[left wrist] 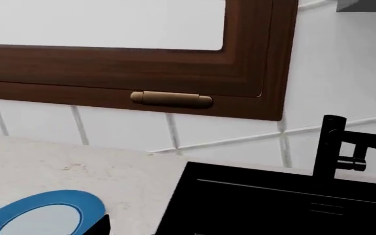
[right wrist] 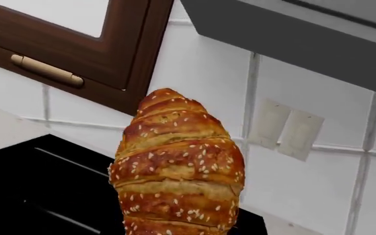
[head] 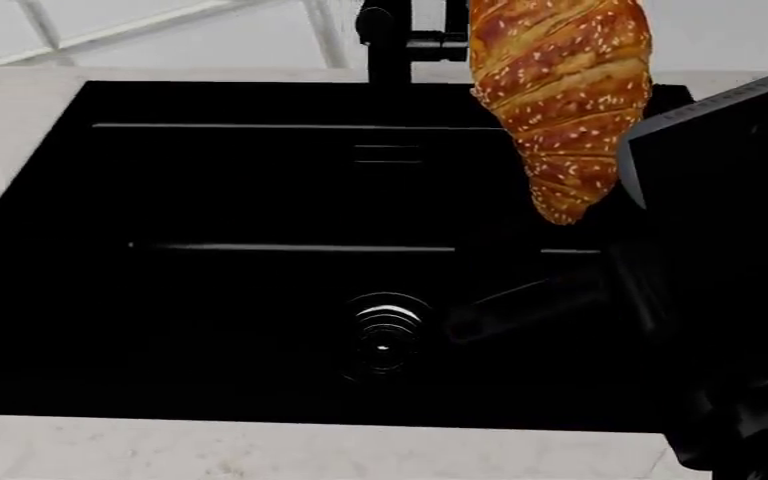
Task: Place the pastries on the plates.
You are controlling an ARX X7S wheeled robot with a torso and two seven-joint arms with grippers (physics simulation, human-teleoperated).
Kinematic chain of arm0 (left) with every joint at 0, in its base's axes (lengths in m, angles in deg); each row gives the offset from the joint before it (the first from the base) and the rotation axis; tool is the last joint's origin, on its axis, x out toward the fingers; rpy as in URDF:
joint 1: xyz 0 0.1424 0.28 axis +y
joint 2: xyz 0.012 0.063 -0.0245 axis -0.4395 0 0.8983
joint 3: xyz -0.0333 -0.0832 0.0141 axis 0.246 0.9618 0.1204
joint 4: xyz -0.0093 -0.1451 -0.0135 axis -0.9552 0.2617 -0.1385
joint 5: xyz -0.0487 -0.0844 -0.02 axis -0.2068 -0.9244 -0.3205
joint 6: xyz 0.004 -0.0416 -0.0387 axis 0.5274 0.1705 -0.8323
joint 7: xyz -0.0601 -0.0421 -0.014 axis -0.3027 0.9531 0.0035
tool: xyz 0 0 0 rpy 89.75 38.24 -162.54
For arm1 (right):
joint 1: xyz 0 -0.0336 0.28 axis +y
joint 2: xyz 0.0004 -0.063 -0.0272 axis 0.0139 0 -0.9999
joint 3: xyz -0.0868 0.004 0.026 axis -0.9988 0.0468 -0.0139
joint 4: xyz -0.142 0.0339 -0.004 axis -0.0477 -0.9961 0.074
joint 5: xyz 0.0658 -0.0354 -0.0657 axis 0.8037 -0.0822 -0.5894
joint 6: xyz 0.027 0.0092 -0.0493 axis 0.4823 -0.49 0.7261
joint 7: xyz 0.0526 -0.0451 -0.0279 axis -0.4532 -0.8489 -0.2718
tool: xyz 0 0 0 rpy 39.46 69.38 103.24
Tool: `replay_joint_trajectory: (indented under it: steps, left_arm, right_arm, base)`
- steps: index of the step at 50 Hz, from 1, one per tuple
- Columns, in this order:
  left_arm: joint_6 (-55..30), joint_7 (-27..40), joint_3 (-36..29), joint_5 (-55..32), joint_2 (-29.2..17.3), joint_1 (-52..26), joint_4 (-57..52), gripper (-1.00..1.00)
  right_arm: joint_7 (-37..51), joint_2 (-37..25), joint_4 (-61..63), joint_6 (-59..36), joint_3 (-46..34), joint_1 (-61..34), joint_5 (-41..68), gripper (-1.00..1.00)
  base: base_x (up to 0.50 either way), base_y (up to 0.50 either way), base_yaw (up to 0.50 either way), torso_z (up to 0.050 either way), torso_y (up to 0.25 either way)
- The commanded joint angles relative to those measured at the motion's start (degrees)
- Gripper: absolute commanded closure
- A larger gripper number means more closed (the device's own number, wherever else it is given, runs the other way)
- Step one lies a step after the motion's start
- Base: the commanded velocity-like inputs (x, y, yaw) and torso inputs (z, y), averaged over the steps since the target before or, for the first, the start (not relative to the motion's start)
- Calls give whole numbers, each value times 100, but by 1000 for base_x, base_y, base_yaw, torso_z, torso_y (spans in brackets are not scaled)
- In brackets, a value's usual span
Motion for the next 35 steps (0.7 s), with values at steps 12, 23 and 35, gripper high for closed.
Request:
replay_joint_trajectory:
  steps: [12,23,35]
  left_arm:
    - [45,-17,77,-13,-51,122,-22,-100]
    - [7,-33,37,12,0,80,17,-100]
    - [-55,-29,-10,-16,41,-3,28,-100]
  right_arm:
    - [45,1,35,-48,-72,-111,1,100]
    - [-14,-8,24,5,-104,-70,-85,100]
    - [35,-40,16,8,-121,-126,-15,100]
  base:
    - [0,500,0,0,0]
    - [0,500,0,0,0]
    - [0,500,0,0,1]
